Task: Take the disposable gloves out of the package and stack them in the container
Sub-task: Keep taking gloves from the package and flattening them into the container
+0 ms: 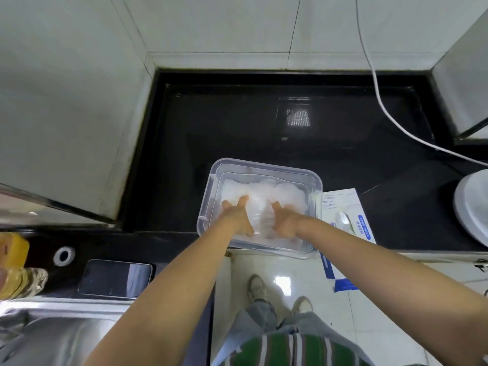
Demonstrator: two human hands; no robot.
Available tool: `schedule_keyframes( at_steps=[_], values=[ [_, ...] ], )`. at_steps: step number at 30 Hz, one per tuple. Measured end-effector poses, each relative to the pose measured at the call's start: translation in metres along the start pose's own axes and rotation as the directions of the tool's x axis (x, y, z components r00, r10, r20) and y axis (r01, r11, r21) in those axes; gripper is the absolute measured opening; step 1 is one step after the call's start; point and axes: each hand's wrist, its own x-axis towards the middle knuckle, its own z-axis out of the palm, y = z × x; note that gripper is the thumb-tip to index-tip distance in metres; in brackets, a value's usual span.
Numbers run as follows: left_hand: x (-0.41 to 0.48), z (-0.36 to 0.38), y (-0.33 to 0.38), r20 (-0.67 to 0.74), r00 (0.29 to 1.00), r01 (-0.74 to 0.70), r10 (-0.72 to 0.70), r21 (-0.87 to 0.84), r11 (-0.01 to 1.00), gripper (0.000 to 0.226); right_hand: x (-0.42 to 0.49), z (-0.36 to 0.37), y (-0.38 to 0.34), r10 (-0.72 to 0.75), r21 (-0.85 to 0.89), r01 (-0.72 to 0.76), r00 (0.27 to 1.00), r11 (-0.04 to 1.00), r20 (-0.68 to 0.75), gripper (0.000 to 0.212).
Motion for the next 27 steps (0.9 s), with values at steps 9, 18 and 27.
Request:
schedule_keyframes(
  at_steps=[9, 18, 27],
  values=[
    [-0.038, -0.009, 0.034, -0.593, 0.802, -0.035, 0.069, 0.068, 0.997, 0.030, -0.055, -0.040, -0.004, -0.218, 0.182, 0.366, 0.813, 0.912, -0.540, 0.024],
    [-0.084, 0.015, 0.141, -0.720, 0.676, -0.363, 0.156, -0.140, 0.921, 0.010, -0.090, -0.049, 0.094, -0.058, 0.227, 0.311, 0.695, 0.923, -0.717, 0.017],
    [-0.074, 0.096, 0.188, -0.356, 0.909, -0.293, 0.217, -0.174, 0.940, 0.045, -0.093, -0.003, 0.144, -0.057, -0.017, 0.055, 0.910, 0.998, -0.411, 0.036]
  ],
)
